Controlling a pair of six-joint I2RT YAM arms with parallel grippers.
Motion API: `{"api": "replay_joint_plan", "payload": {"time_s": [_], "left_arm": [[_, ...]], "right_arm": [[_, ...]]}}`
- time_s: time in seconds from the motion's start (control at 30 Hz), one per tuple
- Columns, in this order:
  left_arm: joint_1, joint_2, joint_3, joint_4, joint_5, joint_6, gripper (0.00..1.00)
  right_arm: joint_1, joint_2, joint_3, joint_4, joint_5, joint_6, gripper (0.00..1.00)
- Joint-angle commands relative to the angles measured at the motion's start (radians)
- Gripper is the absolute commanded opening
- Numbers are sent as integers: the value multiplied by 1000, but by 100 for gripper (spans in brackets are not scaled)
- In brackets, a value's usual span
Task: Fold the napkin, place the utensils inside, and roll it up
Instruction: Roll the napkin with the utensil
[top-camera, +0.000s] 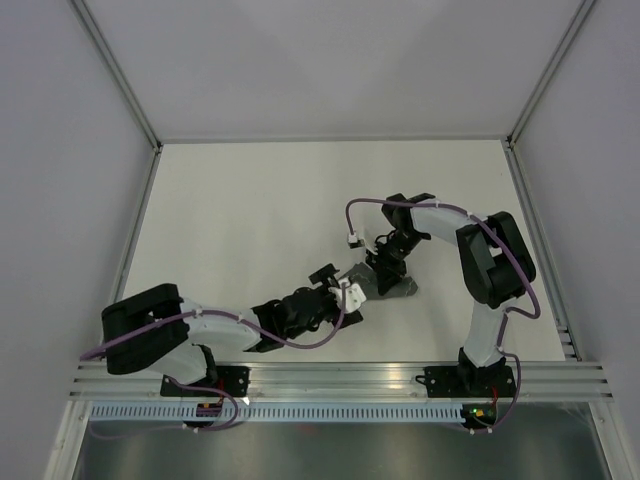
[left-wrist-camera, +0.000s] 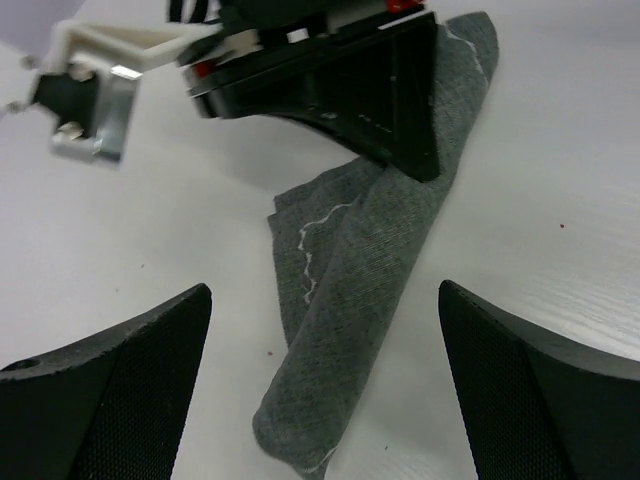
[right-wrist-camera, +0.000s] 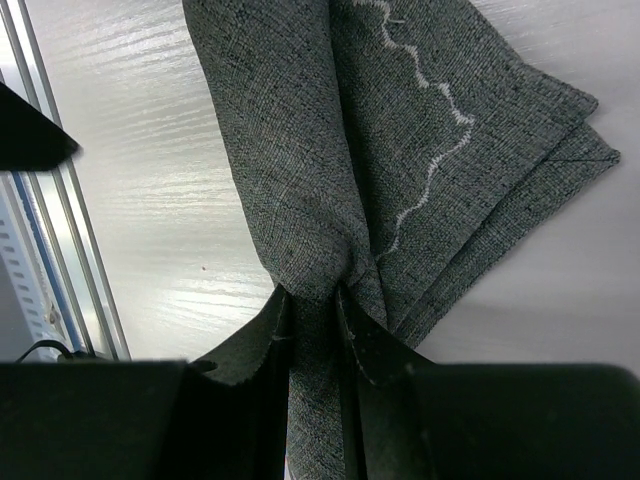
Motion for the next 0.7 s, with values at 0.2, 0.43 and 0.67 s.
{"api": "replay_joint_plan", "payload": {"time_s": [0.2,0.43,0.67], "left_arm": [[-79,275,174,66,3,249,97],[-77,384,228,58,12,278,90],[-75,434,241,60,-4,258,80]], "right_arm": [[-11,91,0,-42,80,-19,4],[-17,105,3,-42,80,-18,4],[-23,107,-6,-42,80,-27,3]]}}
